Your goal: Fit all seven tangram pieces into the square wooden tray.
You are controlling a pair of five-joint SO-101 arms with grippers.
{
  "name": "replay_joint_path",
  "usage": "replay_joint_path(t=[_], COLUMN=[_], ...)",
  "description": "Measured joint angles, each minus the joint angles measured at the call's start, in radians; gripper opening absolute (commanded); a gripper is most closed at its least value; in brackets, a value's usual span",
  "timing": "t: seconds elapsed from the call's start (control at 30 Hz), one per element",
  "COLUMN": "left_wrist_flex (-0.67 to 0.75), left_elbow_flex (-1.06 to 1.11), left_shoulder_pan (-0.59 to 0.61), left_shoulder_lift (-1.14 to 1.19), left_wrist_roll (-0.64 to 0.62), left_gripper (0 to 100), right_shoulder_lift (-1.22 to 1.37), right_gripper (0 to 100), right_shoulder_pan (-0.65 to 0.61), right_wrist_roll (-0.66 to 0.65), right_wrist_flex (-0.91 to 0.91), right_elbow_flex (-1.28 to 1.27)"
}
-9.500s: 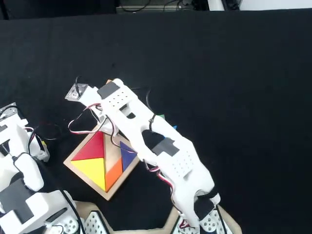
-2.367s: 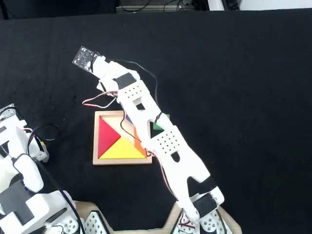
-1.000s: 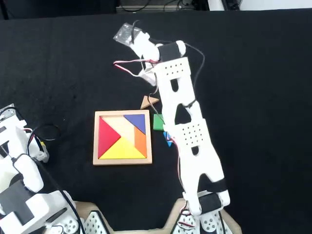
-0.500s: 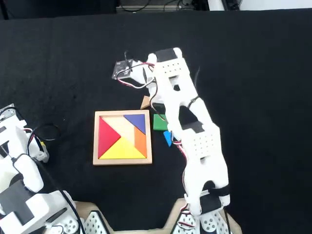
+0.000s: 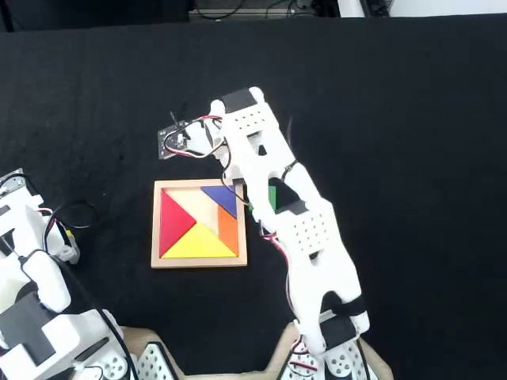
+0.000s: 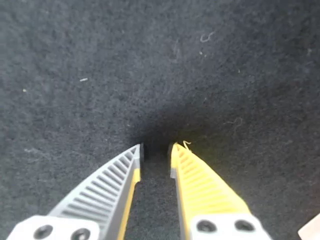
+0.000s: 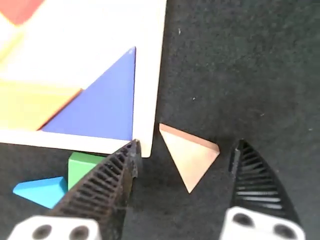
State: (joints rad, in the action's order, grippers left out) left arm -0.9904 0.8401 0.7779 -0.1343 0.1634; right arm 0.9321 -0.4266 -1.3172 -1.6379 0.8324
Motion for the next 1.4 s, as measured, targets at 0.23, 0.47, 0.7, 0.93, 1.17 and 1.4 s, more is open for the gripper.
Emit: replay_joint_path(t=[0.23, 0.47, 0.7, 0.93, 1.17, 1.4], left_wrist_flex=[0.0, 0.0, 0.0, 0.0, 0.0, 0.0], left_elbow_flex=[0.0, 0.0, 0.0, 0.0, 0.0, 0.0], left_shoulder_pan=[0.0, 0.0, 0.0, 0.0, 0.0, 0.0], left_shoulder_lift=[0.0, 0.0, 0.0, 0.0, 0.0, 0.0], left_wrist_roll=[0.0, 0.0, 0.0, 0.0, 0.0, 0.0], left_gripper=[11, 11, 11, 11, 11, 11], right_shoulder_lift=[0.083, 0.106, 0.107, 0.107, 0.107, 0.107], right_gripper=[25.0, 24.3, 24.3, 24.3, 24.2, 24.0], right_shoulder_pan=[0.009, 0.02, 0.077, 0.08, 0.058, 0.012], right_wrist_roll=[-0.038, -0.064, -0.092, -0.101, -0.101, -0.146], right_wrist_flex=[-0.063, -0.071, -0.068, -0.074, -0.046, -0.028], right_elbow_flex=[0.14, 0.18, 0.18, 0.18, 0.18, 0.18])
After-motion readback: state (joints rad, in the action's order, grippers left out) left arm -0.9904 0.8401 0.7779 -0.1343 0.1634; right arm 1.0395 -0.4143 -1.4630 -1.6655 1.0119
